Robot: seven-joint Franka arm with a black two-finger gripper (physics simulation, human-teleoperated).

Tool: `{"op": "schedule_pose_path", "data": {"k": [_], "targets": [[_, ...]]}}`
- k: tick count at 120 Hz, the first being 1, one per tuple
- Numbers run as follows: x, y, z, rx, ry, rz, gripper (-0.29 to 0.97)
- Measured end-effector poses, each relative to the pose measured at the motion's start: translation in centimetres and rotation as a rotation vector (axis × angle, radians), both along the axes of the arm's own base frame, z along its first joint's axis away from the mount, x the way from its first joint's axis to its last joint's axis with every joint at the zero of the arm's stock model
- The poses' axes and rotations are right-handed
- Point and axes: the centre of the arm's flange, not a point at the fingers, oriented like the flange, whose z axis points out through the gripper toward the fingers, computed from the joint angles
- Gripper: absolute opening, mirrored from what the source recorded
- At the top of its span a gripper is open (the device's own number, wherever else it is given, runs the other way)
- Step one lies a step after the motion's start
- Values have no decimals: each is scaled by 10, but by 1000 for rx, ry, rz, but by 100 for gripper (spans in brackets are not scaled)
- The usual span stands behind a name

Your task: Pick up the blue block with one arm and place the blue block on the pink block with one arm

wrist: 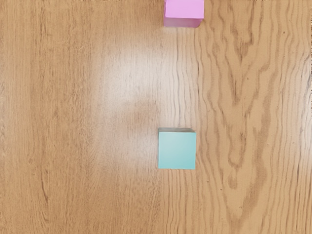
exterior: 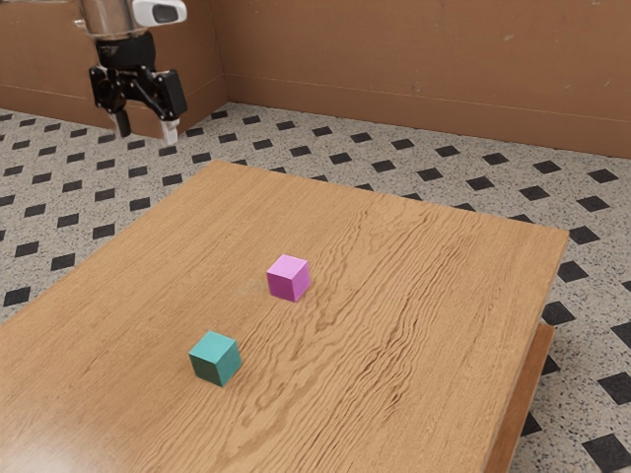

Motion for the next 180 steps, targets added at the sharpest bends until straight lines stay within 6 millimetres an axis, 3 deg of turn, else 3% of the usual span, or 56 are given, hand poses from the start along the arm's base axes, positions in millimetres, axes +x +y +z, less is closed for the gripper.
{"op": "schedule_pose_path", "data": {"k": [13, 26, 29, 35, 38, 46, 57, 65, 73, 81, 88, 100, 127, 159, 180], "targets": [[1, -15, 1, 19, -6, -1, 68], [2, -5, 1, 23, -8, 33, 68], [-3, -1, 19, 30, -41, 46, 68], [-30, 4, 87, 67, -177, 72, 68], [-40, 6, 107, 94, -217, 80, 68], [-41, 8, 113, 126, -220, 74, 68], [-37, 2, 102, 113, -169, 42, 68], [-32, -15, 87, 106, -123, -10, 68], [-25, -45, 61, 107, -71, -85, 68], [-29, -76, 14, 135, -5, -144, 68], [-58, -90, -36, 176, 38, -146, 68], [-85, -83, -114, 117, 41, -173, 68], [-106, -72, -208, 50, -7, -202, 68], [-77, -63, -287, 17, -42, -190, 68], [-71, -68, -321, -1, -48, -194, 68]]}}
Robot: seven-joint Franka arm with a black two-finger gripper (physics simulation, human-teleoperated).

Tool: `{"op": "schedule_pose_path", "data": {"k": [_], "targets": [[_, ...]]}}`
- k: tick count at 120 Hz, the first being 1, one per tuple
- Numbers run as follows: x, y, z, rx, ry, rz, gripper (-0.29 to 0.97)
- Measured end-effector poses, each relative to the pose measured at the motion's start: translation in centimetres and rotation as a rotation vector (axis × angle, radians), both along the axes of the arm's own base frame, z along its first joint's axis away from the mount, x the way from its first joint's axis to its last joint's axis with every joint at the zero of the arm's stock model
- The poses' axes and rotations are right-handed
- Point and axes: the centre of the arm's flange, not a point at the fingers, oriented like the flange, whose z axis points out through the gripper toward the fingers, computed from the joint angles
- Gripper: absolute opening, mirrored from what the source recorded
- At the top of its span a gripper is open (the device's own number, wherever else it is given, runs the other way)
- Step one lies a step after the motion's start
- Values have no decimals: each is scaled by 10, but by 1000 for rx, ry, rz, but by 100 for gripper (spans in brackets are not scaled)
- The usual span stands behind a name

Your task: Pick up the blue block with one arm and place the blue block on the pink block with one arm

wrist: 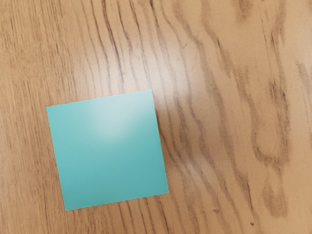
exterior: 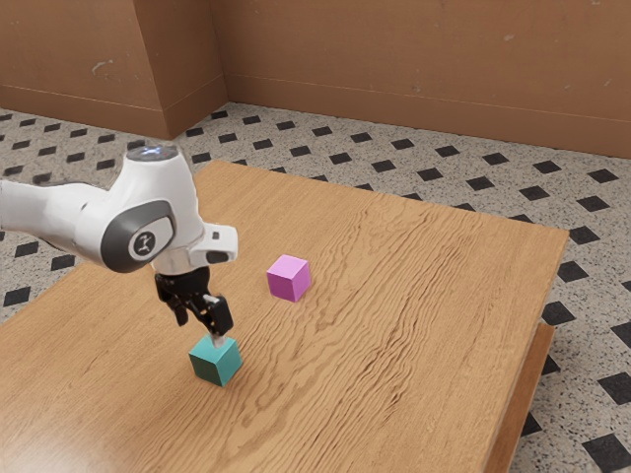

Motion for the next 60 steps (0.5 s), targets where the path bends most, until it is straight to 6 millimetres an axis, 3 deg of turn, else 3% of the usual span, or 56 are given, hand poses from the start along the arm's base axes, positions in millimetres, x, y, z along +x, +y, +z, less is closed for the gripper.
{"op": "schedule_pose_path", "data": {"k": [15, 34, 60], "targets": [[3, 4, -21, -10, 4, 15, 68], [10, 27, -41, -8, 8, 63, 68], [16, 52, -55, -8, 4, 112, 68]]}}
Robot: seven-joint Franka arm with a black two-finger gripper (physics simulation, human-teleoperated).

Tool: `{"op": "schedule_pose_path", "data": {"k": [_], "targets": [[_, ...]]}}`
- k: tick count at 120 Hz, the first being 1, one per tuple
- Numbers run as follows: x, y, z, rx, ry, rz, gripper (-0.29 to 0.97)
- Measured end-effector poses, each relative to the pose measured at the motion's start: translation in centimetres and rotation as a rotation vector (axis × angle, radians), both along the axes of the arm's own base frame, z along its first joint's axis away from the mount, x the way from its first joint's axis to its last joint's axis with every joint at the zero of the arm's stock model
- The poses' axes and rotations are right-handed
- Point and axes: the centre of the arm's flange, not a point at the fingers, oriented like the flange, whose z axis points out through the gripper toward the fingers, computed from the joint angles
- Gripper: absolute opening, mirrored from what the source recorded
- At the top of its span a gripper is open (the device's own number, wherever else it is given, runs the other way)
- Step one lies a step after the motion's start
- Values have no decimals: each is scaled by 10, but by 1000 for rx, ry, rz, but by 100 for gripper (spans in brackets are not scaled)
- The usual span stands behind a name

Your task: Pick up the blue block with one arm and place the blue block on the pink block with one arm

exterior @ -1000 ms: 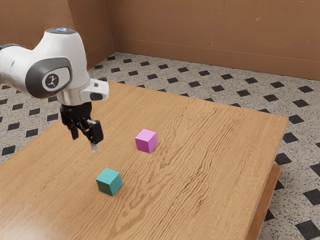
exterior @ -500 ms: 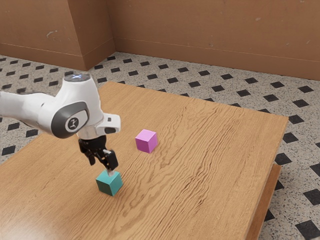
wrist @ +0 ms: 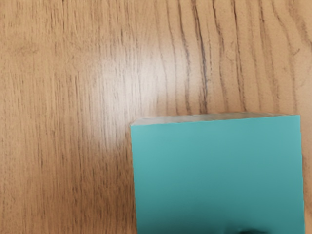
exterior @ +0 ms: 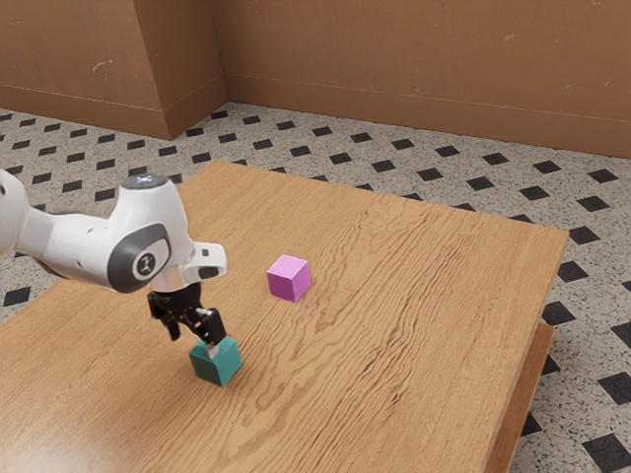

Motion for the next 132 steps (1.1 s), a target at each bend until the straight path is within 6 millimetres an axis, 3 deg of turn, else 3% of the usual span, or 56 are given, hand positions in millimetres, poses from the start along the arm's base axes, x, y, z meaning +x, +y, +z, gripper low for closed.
{"op": "schedule_pose_path", "data": {"k": [40, 75, 132], "targets": [[4, -45, 3, 0, -25, -95, 68], [8, -28, -6, 2, -12, -64, 68], [17, -31, -25, -6, 15, -58, 68]]}}
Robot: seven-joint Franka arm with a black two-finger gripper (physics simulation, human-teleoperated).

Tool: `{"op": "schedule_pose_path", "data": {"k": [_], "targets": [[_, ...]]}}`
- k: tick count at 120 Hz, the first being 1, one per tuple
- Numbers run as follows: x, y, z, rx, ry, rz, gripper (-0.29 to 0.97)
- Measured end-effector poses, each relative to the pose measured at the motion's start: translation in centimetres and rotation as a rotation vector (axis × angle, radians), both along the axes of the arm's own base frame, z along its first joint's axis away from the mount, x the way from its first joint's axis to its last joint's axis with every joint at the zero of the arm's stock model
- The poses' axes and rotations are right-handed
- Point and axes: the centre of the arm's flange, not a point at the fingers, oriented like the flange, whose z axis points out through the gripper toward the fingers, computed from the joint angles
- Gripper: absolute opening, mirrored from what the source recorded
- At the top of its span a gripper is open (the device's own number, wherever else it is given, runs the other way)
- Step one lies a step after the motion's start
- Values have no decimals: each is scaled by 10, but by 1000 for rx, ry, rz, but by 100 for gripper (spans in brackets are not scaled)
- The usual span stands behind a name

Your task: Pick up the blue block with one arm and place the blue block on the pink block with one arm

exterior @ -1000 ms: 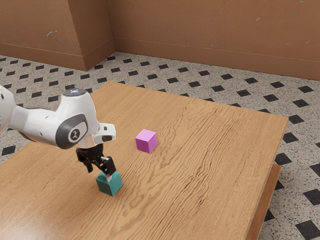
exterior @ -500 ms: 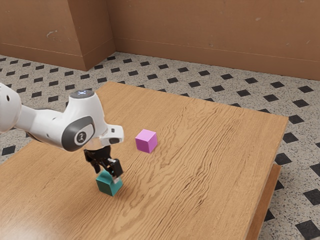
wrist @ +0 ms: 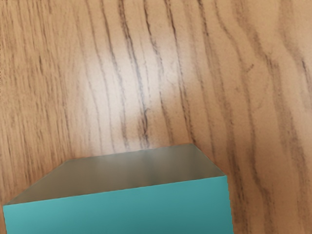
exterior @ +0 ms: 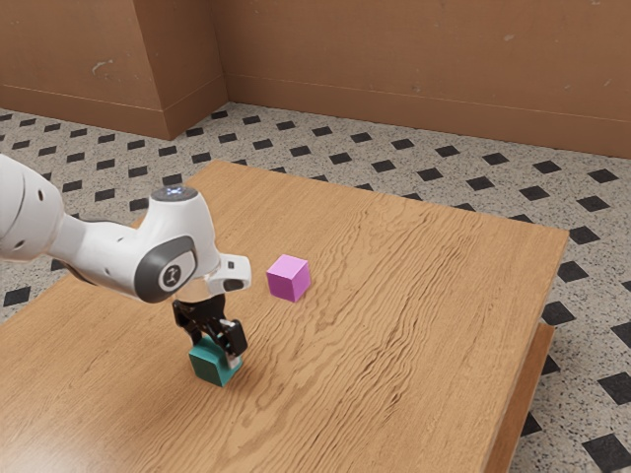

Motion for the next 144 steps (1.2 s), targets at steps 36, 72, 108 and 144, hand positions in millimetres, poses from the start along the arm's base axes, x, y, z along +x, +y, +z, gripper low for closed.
{"op": "schedule_pose_path", "data": {"k": [36, 72, 108, 144], "targets": [[0, 4, -8, -19, 2, 49, 68], [1, 4, -8, -7, -8, 49, 33], [30, -2, 32, 34, -81, 32, 25], [138, -3, 115, 107, -162, 19, 25]]}}
